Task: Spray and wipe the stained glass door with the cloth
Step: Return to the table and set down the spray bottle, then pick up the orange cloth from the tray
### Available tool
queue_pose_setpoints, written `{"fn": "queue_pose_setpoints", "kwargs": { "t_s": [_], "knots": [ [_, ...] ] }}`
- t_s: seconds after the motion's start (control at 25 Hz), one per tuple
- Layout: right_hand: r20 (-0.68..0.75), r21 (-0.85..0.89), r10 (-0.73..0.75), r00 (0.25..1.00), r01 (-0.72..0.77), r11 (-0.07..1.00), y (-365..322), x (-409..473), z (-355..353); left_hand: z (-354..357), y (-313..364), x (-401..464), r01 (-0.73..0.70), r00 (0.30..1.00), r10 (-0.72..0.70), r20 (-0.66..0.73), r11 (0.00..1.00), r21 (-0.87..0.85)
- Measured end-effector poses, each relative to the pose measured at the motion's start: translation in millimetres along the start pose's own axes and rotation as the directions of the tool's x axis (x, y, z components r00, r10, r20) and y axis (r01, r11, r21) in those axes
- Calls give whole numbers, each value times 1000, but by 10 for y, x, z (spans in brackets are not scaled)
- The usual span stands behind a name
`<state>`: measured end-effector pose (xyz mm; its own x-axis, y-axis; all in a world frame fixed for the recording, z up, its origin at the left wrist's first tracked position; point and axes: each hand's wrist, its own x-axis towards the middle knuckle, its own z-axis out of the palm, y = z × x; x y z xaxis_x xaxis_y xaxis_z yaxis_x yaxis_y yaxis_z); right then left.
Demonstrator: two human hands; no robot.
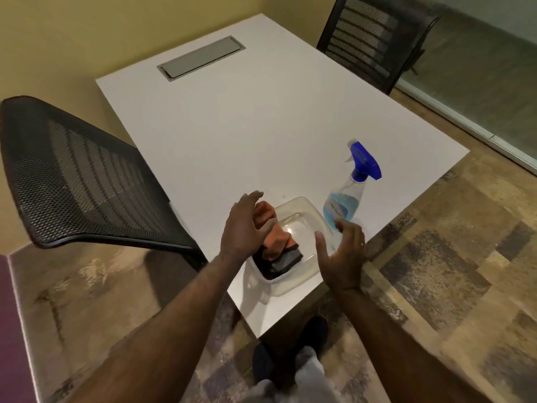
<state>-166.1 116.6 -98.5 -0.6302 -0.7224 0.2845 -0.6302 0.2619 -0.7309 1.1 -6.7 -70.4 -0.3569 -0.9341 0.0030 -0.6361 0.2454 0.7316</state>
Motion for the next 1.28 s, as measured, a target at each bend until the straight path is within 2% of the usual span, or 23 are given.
{"fn": "queue_pose_setpoints", "kwargs": {
  "t_s": [0.08, 0.16, 0.2, 0.28, 0.44, 0.68, 0.88, 1.04, 1.2, 1.28],
  "knots": [
    [247, -93, -11, 969, 35, 995, -92, 64, 103, 15, -5, -32, 51, 999, -51, 18, 998, 27],
    [496, -275, 83, 864, 65, 959, -217, 166, 240, 26, -77, -1, 103, 994, -105, 40, 994, 44],
    [569, -399, 139, 810, 124, 909, -268, 194, 310, 34, -104, 4, 118, 991, -122, 53, 991, 63],
    [651, -552, 236, 722, 237, 799, -296, 227, 407, 61, -105, 7, 108, 991, -113, 69, 991, 77],
    [683, -571, 313, 660, 215, 792, -238, 274, 570, 99, -87, 14, 58, 997, -58, 43, 998, 11],
    [656, -564, 345, 671, 133, 815, -163, 209, 746, 165, -134, 22, 70, 998, -70, -2, 995, -75],
    [578, -523, 367, 729, -14, 852, -269, 211, 756, 188, -157, 32, 85, 996, -90, -23, 983, -161],
    [558, -534, 434, 707, -95, 840, -481, 243, 581, 49, -57, 35, 79, 992, -100, -75, 967, -241],
    [503, -482, 322, 802, -49, 875, -696, 300, 214, -276, 118, 49, 64, 978, -130, -163, 931, -360],
    [435, -474, 221, 873, 13, 880, -817, 358, 24, -469, 212, 93, 69, 978, -141, -153, 915, -398]
  ]
}}
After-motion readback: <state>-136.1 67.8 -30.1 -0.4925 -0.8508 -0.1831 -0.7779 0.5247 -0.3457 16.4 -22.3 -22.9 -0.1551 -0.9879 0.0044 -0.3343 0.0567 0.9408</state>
